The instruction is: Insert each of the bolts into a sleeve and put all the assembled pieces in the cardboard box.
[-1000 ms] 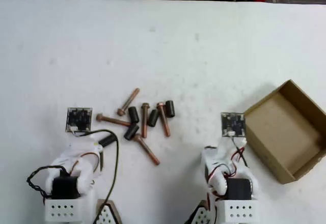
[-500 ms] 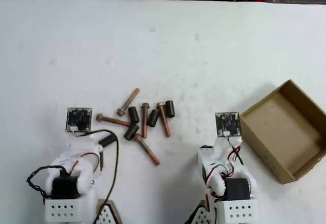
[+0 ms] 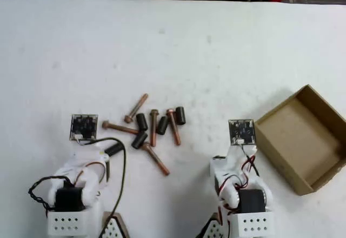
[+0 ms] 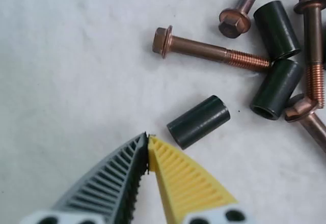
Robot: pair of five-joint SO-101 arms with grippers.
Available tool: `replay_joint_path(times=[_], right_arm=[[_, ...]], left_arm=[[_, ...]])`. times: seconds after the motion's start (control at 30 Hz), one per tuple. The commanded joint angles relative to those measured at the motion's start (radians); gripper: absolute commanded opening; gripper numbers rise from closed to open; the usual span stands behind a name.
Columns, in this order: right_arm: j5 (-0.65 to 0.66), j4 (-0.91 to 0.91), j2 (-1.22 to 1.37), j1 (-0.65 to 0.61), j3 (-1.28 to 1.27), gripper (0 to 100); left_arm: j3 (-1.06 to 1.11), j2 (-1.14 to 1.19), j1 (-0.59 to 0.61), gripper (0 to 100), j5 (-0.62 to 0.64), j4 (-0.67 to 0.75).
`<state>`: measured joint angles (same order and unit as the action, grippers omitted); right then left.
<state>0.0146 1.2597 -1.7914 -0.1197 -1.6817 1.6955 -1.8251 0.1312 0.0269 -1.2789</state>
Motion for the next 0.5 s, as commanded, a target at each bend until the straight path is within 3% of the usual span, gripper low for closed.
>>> replay_joint_path(times=[0.0,0.23,0.47], right_arm=[[-0.002,0.002,-0.008,-0.002,-0.009,1.8],[0.015,-0.094,-0.008,0.041,-0.009,1.8],[0.384,-0.242,-0.008,0.096,-0.009,1.8]], left_arm=[[-0.003,-0.007,-0.008,2,0.008,-0.008],[-0.003,-0.007,-0.008,2,0.008,-0.008],[-0.003,-0.007,-0.008,2,0.008,-0.008]])
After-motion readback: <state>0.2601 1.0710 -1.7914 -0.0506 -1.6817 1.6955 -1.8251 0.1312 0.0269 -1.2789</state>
